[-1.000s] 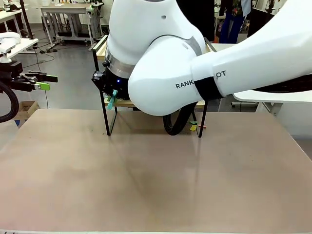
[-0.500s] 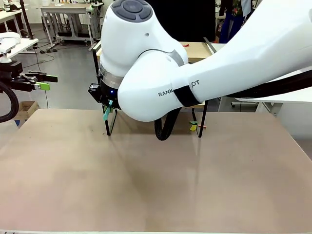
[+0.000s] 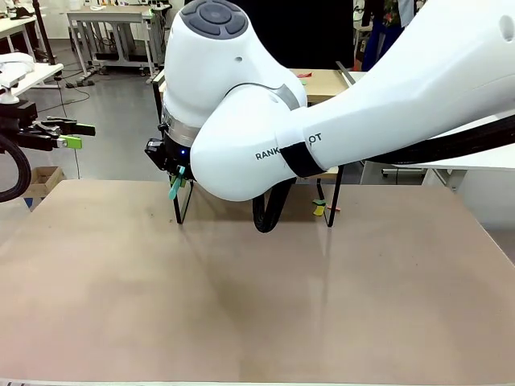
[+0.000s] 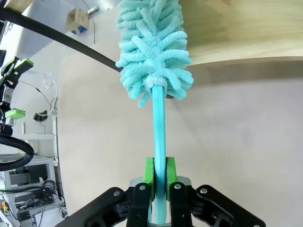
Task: Clean the shelf.
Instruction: Clean the specific section of the Shelf indicated by the human with the Duster.
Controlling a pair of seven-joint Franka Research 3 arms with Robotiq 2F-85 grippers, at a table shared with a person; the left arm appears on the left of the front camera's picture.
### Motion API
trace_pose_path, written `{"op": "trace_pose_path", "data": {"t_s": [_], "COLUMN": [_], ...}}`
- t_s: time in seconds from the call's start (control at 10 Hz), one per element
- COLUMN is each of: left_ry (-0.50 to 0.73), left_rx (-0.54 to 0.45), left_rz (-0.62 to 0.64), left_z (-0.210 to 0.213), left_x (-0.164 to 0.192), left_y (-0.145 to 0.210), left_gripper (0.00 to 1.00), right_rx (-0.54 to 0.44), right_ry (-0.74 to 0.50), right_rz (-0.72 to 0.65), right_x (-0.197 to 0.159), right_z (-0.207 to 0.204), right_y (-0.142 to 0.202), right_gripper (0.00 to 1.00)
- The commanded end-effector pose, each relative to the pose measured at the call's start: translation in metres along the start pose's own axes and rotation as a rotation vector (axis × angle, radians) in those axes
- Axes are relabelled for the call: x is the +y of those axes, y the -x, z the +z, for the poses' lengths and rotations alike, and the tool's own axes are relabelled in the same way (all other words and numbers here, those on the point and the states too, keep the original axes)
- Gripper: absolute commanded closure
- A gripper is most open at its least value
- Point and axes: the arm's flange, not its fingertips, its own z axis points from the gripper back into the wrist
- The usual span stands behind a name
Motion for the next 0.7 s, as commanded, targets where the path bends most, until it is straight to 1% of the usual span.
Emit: {"op": "trace_pose_path", "data": {"t_s": [0.0,0.1,0.3,0.6], "left_ry": [-0.002,-0.002,-0.002,-0.002], "left_rx": [-0.001,-0.001,-0.001,-0.001], "left_rz": [-0.009,-0.009,-0.009,-0.009], "left_z": [0.000,0.000,0.000,0.000], "left_x": [-0.001,-0.001,-0.001,-0.001], "left_y": [-0.003,-0.003,-0.003,-0.003], "left_gripper": [0.00,0.00,0.00,0.00], "right_rx": [-0.001,0.000,0.000,-0.001], "right_ry": [-0.003,0.000,0.036,0.095], "right_rz": [0.008,0.000,-0.056,-0.093], "right_x": [-0.002,0.000,-0.019,-0.055], "right_z": [0.003,0.000,0.006,0.012], "right_y": [0.000,0.000,-0.013,-0.030], "right_gripper": [0.87,0.87,0.87,0.87]}}
